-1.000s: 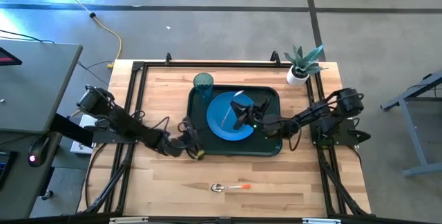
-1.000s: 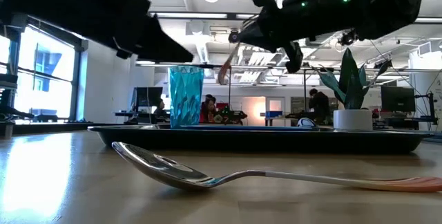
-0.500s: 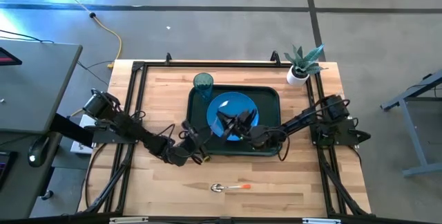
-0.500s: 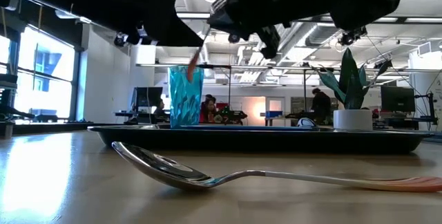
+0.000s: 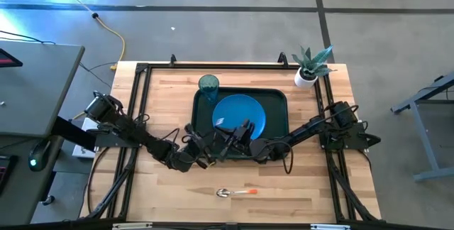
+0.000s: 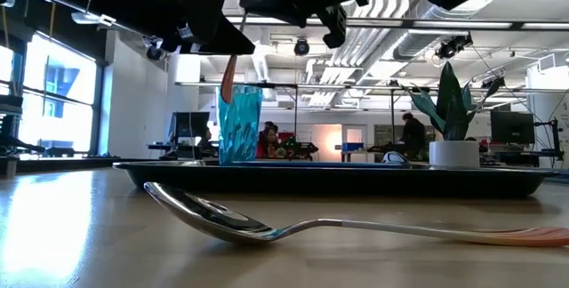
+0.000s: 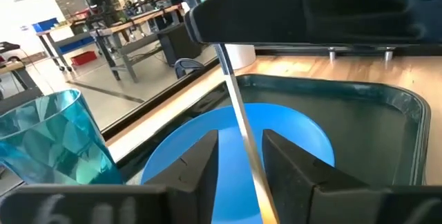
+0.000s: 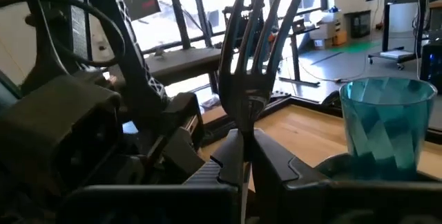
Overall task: Pick and place plate/cup/fork/spoon on tray
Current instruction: Put the orange fork on the dark green tray to the left of the blue plate
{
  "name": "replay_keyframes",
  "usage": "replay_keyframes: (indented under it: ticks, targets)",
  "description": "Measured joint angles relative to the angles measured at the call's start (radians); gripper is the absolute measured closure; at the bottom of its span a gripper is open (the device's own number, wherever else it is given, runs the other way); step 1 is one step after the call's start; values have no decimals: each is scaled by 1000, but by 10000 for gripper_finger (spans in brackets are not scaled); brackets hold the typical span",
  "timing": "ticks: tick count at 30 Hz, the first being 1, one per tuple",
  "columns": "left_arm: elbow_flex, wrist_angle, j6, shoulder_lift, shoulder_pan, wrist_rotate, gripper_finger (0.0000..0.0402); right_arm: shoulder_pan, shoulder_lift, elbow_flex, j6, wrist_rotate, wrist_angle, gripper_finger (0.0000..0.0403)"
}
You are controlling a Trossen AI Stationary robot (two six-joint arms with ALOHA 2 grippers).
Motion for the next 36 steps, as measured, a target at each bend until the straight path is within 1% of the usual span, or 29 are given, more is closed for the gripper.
replay_keyframes:
  ticks: [3,5,7,9,13,16,19,22,25,28,31,33,36]
  targets:
    - [0,-1,1,0,-5,0,327,1,0,-1,1,34,-14,398]
    - [0,0,-3,0,-8,0,352,1,0,-2,5,62,-35,398]
    - [0,0,-23,0,-10,12,382,0,0,-3,5,67,-50,398]
    - [0,0,-53,0,-11,22,395,1,0,-3,7,70,-57,396]
    - [0,-13,-116,0,-9,57,398,-1,0,-3,18,68,-74,382]
    - [0,-15,-206,0,-2,95,399,-2,0,-4,-34,88,-72,359]
    - [0,-15,-289,-1,-6,113,401,6,-10,-4,-146,144,-74,330]
    - [-3,-18,-339,-2,-13,117,401,29,-26,-5,-285,234,-72,300]
    - [-29,-41,-403,3,-15,144,401,52,-52,-4,-408,378,-48,274]
    - [-68,-16,-514,-1,-10,172,401,72,-64,-3,-518,503,-54,254]
    - [-123,-23,-612,-8,-5,175,401,93,-70,-4,-581,587,-51,240]
    - [-151,-15,-652,-28,-5,165,401,100,-73,-4,-584,587,-49,235]
    - [-173,-18,-650,-59,-5,155,401,101,-73,-4,-558,562,-51,235]
